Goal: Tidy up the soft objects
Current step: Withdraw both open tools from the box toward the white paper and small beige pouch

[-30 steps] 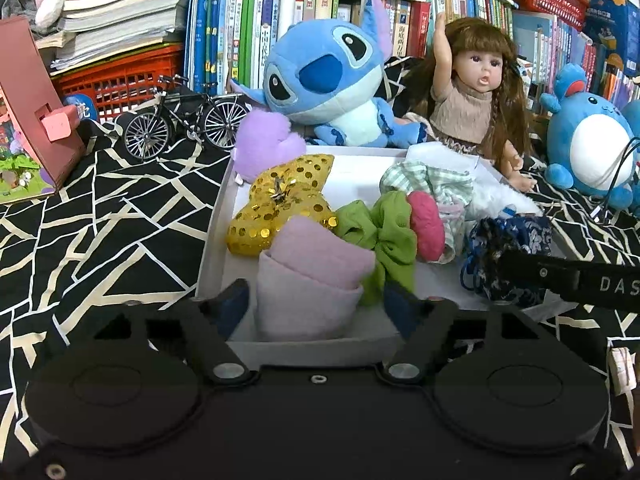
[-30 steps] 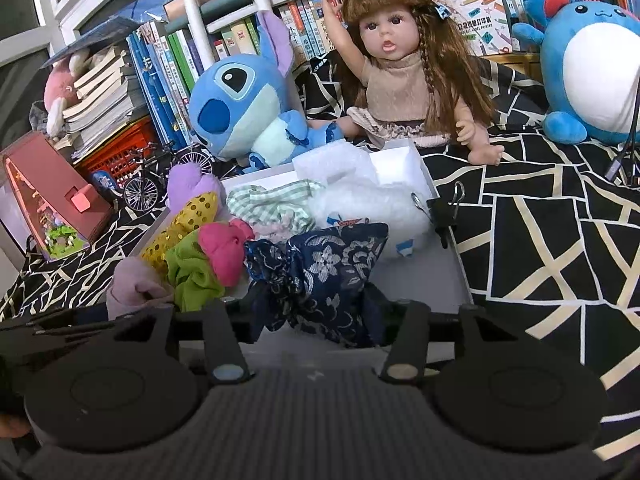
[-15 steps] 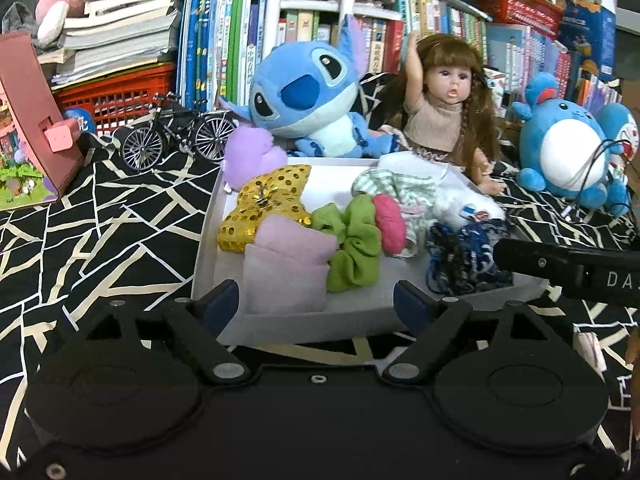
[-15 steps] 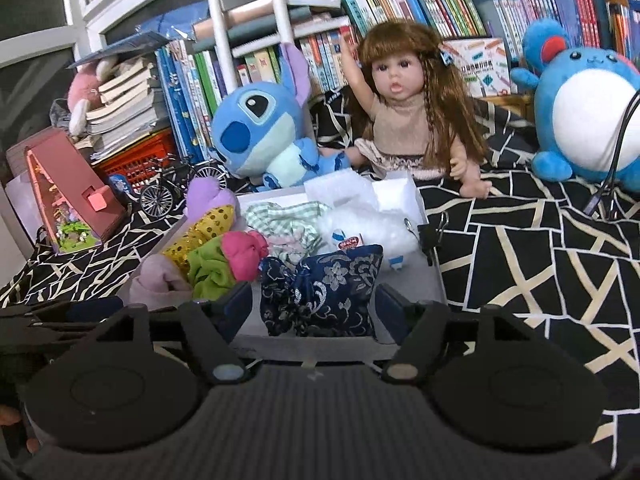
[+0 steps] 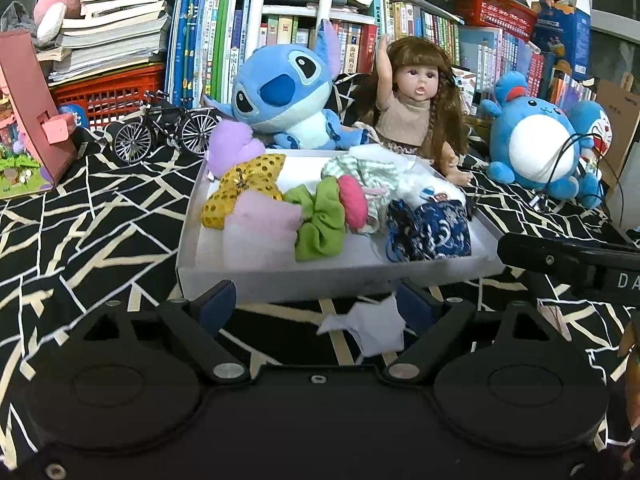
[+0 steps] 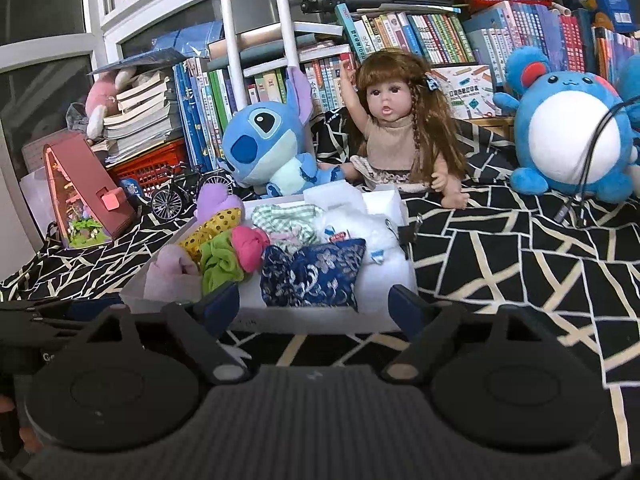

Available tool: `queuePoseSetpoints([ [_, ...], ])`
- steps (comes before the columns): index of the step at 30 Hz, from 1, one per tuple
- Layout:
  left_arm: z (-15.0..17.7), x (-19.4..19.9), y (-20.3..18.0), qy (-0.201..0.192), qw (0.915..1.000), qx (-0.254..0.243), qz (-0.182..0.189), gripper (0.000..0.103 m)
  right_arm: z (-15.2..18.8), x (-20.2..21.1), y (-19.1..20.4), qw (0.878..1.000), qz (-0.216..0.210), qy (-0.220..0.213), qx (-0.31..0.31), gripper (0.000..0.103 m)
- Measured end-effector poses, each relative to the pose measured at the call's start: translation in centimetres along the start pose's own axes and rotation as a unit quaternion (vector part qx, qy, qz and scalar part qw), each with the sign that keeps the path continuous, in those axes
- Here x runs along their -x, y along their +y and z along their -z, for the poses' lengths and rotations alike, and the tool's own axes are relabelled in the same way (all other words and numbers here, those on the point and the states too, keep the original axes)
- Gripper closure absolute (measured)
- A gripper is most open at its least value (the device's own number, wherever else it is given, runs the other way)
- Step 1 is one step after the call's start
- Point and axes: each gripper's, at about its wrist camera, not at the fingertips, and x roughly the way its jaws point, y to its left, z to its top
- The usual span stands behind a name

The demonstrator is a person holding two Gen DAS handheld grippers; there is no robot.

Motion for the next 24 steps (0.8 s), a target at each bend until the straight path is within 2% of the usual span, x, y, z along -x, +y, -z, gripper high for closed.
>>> queuePoseSetpoints([
  [8,1.4,0.8,-1.0,-0.012,0.9998,-0.010,0.009,0.015,1.9,1.5,-0.4,1.000,0.013,-0.009,0.010,0.010],
  [24,3.1,0.4,-3.2,0.003,0.9988,-0.035,0.033,0.014,4.7,4.0,-1.0,0.997,0.050,-0.038,0.044,0.000],
])
